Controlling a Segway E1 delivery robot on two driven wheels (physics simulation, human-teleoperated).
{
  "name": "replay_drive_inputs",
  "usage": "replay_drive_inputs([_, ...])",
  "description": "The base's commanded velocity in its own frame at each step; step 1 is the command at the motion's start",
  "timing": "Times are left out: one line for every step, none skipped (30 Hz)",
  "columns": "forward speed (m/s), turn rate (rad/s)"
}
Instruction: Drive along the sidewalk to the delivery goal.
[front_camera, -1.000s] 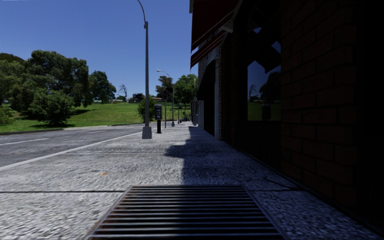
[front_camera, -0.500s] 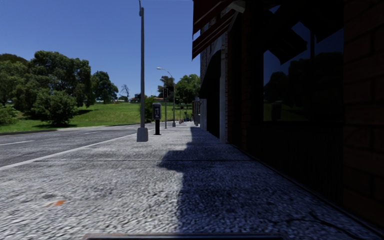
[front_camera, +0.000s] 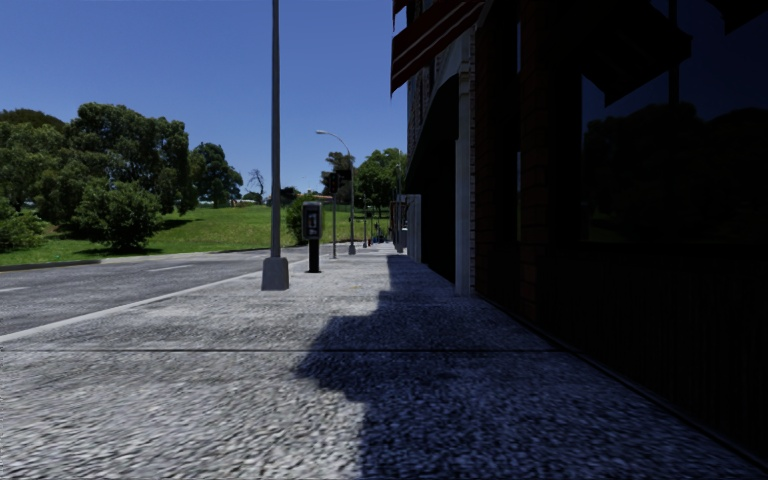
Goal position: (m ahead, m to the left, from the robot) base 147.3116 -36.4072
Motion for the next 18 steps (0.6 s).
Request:
replay_drive_inputs([2.00, 0.00])
replay_drive_inputs([2.00, 0.00])
replay_drive_inputs([2.00, 0.00])
replay_drive_inputs([2.00, 0.00])
replay_drive_inputs([2.00, 0.00])
replay_drive_inputs([2.00, 0.00])
replay_drive_inputs([2.00, 0.00])
replay_drive_inputs([2.00, 0.00])
replay_drive_inputs([2.00, 0.00])
replay_drive_inputs([2.00, 0.00])
replay_drive_inputs([2.00, 0.00])
replay_drive_inputs([2.00, 0.00])
replay_drive_inputs([2.00, 0.00])
replay_drive_inputs([2.00, 0.00])
replay_drive_inputs([2.00, 0.00])
replay_drive_inputs([2.00, 0.00])
replay_drive_inputs([2.00, 0.00])
replay_drive_inputs([2.00, 0.00])
